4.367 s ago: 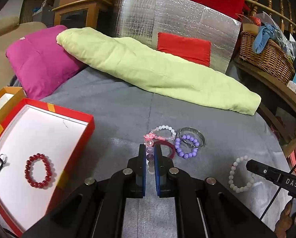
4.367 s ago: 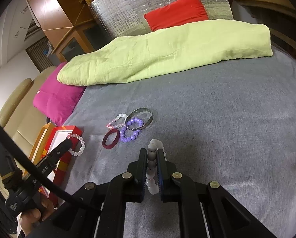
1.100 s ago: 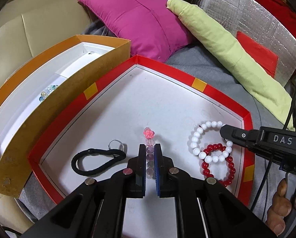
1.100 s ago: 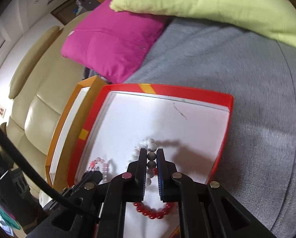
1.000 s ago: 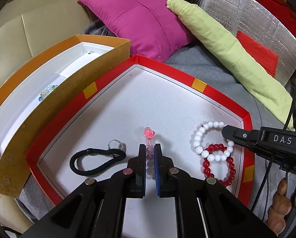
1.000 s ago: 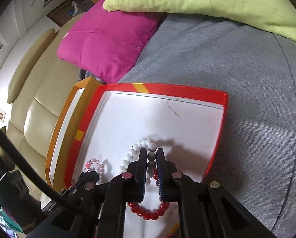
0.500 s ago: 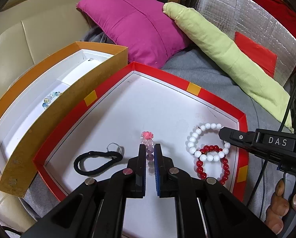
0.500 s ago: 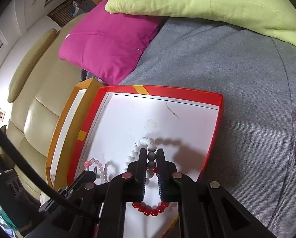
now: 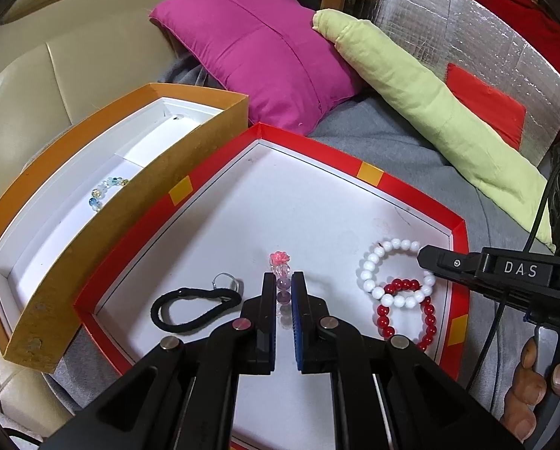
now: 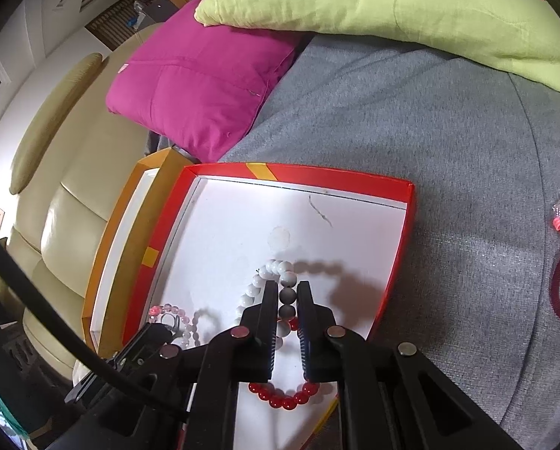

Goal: Organize jewelry
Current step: 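Lower both bracelets into the red box tray and open both grippers, then move both tools back over the remaining bracelets on the bed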

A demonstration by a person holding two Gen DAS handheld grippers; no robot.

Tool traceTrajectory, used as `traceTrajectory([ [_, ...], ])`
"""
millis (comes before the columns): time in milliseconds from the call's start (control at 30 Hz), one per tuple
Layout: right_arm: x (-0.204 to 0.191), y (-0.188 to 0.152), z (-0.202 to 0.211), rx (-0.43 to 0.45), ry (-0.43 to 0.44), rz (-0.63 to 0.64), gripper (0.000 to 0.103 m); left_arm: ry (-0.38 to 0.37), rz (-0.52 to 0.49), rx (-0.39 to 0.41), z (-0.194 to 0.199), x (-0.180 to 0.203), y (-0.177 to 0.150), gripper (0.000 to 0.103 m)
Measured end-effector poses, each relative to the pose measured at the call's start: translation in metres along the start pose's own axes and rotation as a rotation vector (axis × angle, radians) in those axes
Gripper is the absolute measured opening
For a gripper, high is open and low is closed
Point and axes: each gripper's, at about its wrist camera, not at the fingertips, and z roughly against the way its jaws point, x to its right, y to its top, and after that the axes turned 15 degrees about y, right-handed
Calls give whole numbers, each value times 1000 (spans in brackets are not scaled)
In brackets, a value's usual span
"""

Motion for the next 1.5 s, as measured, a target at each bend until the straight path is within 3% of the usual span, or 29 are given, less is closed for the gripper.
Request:
traceTrajectory([
  [833,-11,-7,22,18,-8,19,14,44,32,-8,12,-9,4,10],
  [933,-11,-9,27,22,-7,17,14,56,54,-18,13,-12,4,34],
  [1000,-9,-10,32,25,-10,13,14,73,63,-7,19,-12,4,56],
  [1067,-6,-11,36,25,-10,3,14,85,63,13,25,-10,6,62],
  [1133,1,-13,42,25,-20,-16,20,87,61,19,30,-5,9,66],
  [1167,6,-14,46,28,-25,-32,36,86,59,23,32,-3,10,68],
  [1200,11,-16,51,37,-30,-50,60,85,56,29,35,0,11,69],
  [1267,21,-18,65,74,-37,-75,79,79,47,44,43,8,13,70],
  [1500,34,-22,129,160,-19,-55,79,56,21,112,75,37,18,70],
])
